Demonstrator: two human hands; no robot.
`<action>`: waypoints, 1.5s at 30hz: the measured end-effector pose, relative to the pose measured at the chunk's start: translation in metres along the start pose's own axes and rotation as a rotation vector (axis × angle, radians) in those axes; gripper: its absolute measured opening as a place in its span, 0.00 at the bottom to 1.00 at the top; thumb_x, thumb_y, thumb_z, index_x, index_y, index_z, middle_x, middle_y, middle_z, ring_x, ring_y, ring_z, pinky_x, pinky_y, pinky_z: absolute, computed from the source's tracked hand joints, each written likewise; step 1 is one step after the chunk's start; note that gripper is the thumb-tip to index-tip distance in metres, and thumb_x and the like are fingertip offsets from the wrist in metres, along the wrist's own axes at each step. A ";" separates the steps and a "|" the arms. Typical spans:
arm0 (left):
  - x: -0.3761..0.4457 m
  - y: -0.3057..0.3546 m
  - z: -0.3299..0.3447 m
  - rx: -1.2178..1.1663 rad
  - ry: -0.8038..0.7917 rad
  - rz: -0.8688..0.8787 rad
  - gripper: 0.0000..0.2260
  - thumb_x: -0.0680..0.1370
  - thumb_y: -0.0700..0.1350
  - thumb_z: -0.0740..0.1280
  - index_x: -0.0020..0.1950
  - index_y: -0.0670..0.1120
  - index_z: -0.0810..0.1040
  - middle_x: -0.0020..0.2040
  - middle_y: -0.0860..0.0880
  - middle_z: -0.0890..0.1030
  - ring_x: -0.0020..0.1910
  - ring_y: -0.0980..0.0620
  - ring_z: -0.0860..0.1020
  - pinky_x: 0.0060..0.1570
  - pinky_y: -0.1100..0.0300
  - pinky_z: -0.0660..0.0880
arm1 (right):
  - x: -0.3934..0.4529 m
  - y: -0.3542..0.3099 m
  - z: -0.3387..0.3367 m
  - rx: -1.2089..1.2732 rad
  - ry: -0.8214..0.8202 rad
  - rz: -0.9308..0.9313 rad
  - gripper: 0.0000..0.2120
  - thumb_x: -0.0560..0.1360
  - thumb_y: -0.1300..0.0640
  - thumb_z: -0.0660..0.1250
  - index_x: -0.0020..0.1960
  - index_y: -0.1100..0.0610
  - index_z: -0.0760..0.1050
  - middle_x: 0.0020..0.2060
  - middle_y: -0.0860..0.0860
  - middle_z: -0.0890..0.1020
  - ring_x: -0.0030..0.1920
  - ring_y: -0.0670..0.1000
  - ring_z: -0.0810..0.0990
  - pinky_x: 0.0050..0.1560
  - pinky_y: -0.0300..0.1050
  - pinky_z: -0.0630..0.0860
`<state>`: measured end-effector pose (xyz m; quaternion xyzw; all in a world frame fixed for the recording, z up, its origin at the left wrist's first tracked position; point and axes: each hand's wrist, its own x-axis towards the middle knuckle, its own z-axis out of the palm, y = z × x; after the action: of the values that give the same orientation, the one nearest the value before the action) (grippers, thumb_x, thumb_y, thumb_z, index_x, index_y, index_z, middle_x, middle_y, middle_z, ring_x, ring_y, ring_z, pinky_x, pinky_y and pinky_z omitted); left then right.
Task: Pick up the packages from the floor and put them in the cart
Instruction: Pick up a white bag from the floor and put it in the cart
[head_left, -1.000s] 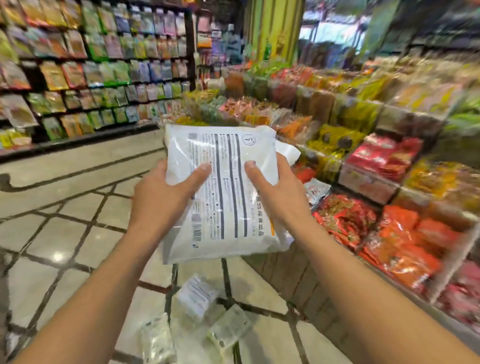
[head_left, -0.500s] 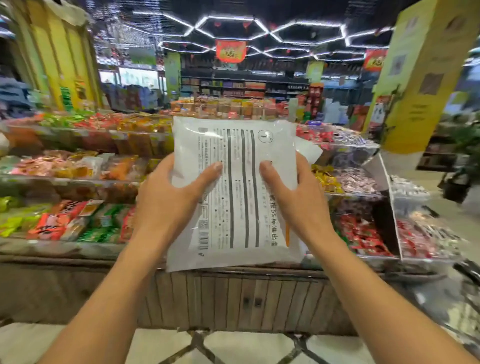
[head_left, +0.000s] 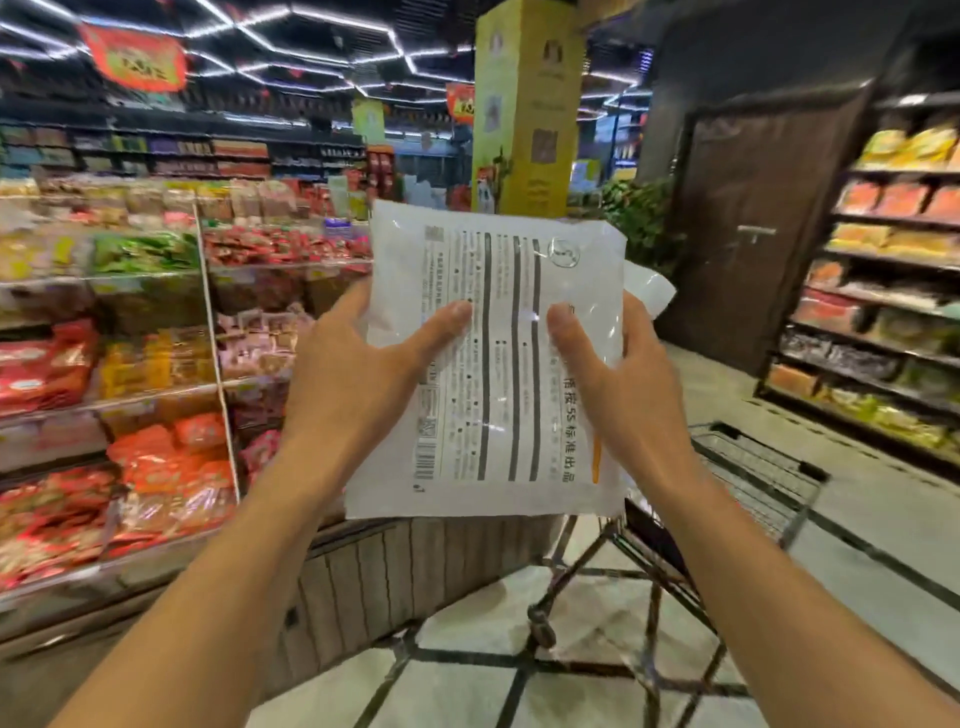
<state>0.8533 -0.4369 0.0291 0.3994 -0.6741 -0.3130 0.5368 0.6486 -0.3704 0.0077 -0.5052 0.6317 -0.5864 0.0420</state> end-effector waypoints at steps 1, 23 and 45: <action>0.000 0.004 0.029 -0.015 -0.023 0.006 0.16 0.71 0.65 0.76 0.55 0.62 0.81 0.48 0.63 0.86 0.46 0.65 0.84 0.50 0.55 0.82 | 0.007 0.017 -0.023 -0.026 0.013 0.011 0.33 0.75 0.25 0.62 0.75 0.39 0.68 0.55 0.33 0.82 0.59 0.46 0.83 0.60 0.58 0.81; 0.025 0.017 0.550 -0.133 -0.504 -0.041 0.18 0.73 0.65 0.73 0.59 0.59 0.80 0.50 0.62 0.83 0.47 0.64 0.82 0.42 0.63 0.73 | 0.138 0.335 -0.334 -0.353 0.293 0.334 0.33 0.75 0.25 0.62 0.76 0.38 0.67 0.63 0.40 0.82 0.63 0.50 0.82 0.63 0.59 0.78; 0.144 -0.187 0.843 -0.174 -0.473 -0.492 0.19 0.74 0.59 0.77 0.62 0.55 0.79 0.55 0.59 0.85 0.50 0.66 0.83 0.47 0.65 0.77 | 0.352 0.677 -0.295 -0.400 -0.065 0.494 0.40 0.71 0.21 0.57 0.77 0.38 0.65 0.65 0.41 0.82 0.65 0.48 0.81 0.62 0.55 0.79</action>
<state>0.0555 -0.6596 -0.2535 0.4193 -0.6341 -0.5730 0.3062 -0.1117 -0.5403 -0.2413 -0.3532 0.8363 -0.4065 0.1029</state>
